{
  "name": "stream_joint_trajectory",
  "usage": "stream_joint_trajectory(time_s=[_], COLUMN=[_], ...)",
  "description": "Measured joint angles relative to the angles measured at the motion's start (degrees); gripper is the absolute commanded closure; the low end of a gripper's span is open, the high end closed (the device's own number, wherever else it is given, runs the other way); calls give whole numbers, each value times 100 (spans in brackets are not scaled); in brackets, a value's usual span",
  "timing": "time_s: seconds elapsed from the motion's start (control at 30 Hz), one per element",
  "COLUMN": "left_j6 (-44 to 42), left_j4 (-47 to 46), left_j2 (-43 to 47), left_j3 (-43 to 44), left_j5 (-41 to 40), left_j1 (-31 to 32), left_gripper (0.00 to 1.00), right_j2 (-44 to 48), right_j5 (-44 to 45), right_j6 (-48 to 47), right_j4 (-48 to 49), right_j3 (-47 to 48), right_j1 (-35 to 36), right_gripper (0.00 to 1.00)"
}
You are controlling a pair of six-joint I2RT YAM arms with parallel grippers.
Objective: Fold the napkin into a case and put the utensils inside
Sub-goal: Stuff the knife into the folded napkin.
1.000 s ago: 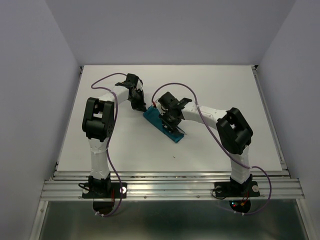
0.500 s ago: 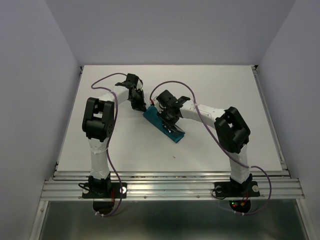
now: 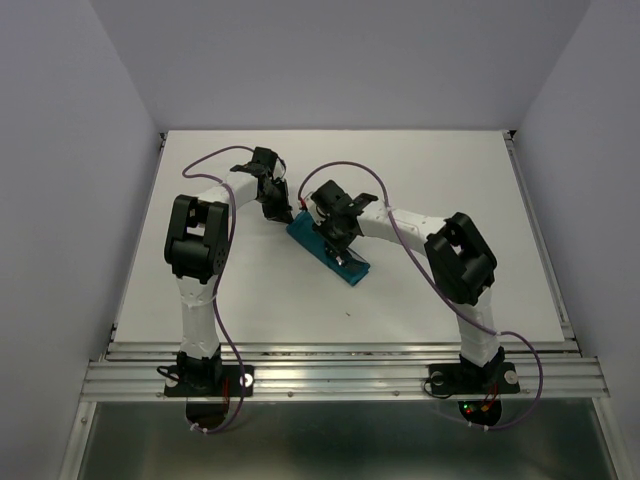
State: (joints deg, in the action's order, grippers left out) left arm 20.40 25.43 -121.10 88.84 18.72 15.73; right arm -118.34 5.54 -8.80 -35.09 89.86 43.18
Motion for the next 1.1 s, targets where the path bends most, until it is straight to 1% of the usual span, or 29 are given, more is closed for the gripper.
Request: stream_joint_trajectory(time_s=[0.23, 0.37, 0.4, 0.43, 0.77, 0.97, 1.0, 1.1], left_j6=[-4, -4, -4, -4, -4, -4, -4, -2], left_j4=[0, 0, 0, 0, 2, 4, 7, 9], left_j2=[0, 0, 0, 0, 0, 0, 0, 0], left_j3=[0, 0, 0, 0, 0, 0, 0, 2], left_j5=[0, 0, 0, 2, 20, 33, 33, 7], left_j1=[0, 0, 0, 0, 4, 7, 9, 11], left_gripper=[96, 96, 96, 96, 96, 96, 96, 95], right_j2=[-7, -15, -20, -20, -20, 26, 83, 310], right_j5=[2, 2, 0, 2, 9, 188, 271, 442], right_j6=[4, 15, 26, 37, 87, 173, 203, 289], right_j4=[7, 24, 26, 42, 120, 118, 103, 107], right_j3=[-2, -13, -15, -15, -46, -79, -79, -79], right_j1=[0, 0, 0, 0, 0, 0, 0, -28], right_gripper=[72, 65, 60, 59, 58, 46, 42, 35])
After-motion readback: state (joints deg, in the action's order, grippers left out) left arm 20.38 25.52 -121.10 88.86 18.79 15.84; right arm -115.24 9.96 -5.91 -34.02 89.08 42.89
